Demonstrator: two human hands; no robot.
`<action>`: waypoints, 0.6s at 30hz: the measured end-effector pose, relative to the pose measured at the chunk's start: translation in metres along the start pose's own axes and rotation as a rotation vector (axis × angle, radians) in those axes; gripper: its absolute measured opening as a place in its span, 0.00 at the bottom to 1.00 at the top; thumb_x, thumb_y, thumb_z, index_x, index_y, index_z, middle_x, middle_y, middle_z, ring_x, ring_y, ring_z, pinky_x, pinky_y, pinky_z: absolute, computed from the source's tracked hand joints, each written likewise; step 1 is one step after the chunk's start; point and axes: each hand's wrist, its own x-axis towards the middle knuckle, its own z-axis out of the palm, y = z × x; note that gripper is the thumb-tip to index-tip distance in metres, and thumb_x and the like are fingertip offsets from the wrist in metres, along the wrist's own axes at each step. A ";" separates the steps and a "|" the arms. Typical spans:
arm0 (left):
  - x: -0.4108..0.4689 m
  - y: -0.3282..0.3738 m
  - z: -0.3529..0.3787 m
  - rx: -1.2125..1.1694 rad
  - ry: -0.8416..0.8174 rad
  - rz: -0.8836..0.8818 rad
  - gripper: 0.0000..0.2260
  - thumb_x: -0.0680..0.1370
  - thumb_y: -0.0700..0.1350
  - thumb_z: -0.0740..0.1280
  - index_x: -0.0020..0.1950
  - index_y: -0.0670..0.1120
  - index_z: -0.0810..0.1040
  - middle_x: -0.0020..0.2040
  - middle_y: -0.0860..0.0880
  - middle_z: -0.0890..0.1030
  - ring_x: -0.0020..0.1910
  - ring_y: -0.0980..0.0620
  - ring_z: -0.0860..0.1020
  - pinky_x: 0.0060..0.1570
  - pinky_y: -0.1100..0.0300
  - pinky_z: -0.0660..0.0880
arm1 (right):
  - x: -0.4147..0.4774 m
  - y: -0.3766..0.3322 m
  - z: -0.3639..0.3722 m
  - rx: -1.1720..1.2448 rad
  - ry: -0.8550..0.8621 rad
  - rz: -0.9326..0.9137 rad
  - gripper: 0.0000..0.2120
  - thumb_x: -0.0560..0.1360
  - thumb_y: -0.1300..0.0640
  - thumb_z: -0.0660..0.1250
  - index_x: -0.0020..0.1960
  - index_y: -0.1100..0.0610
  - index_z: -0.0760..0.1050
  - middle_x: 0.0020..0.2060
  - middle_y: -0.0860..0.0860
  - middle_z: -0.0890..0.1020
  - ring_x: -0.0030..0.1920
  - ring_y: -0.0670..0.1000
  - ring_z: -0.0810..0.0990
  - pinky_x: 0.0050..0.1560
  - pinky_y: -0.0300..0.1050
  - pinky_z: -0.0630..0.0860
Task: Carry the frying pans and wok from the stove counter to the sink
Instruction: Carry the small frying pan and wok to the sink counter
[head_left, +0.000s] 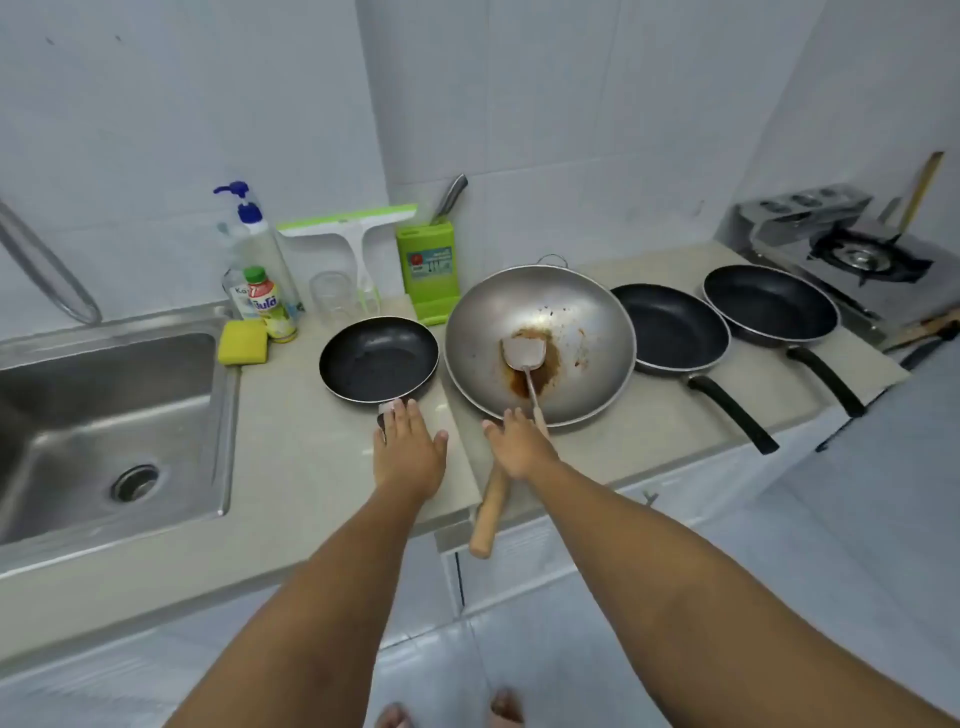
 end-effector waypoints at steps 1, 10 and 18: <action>-0.003 0.001 0.002 -0.021 0.005 -0.045 0.30 0.84 0.55 0.49 0.80 0.41 0.45 0.81 0.43 0.46 0.80 0.45 0.46 0.76 0.47 0.49 | 0.001 0.003 0.005 0.028 -0.005 0.022 0.31 0.83 0.44 0.51 0.79 0.62 0.55 0.79 0.57 0.56 0.77 0.58 0.58 0.76 0.54 0.58; -0.011 -0.014 0.022 -0.447 0.125 -0.165 0.29 0.83 0.48 0.57 0.80 0.40 0.52 0.80 0.42 0.55 0.78 0.44 0.57 0.75 0.49 0.57 | 0.017 0.026 0.046 0.379 -0.004 0.293 0.31 0.82 0.43 0.53 0.77 0.63 0.59 0.72 0.59 0.68 0.68 0.61 0.71 0.67 0.53 0.68; 0.005 -0.013 0.023 -1.126 0.071 -0.517 0.17 0.80 0.44 0.62 0.66 0.37 0.70 0.46 0.40 0.79 0.39 0.43 0.79 0.42 0.52 0.78 | 0.046 0.035 0.061 0.800 -0.060 0.593 0.24 0.79 0.47 0.63 0.66 0.65 0.72 0.55 0.59 0.80 0.55 0.60 0.77 0.49 0.47 0.69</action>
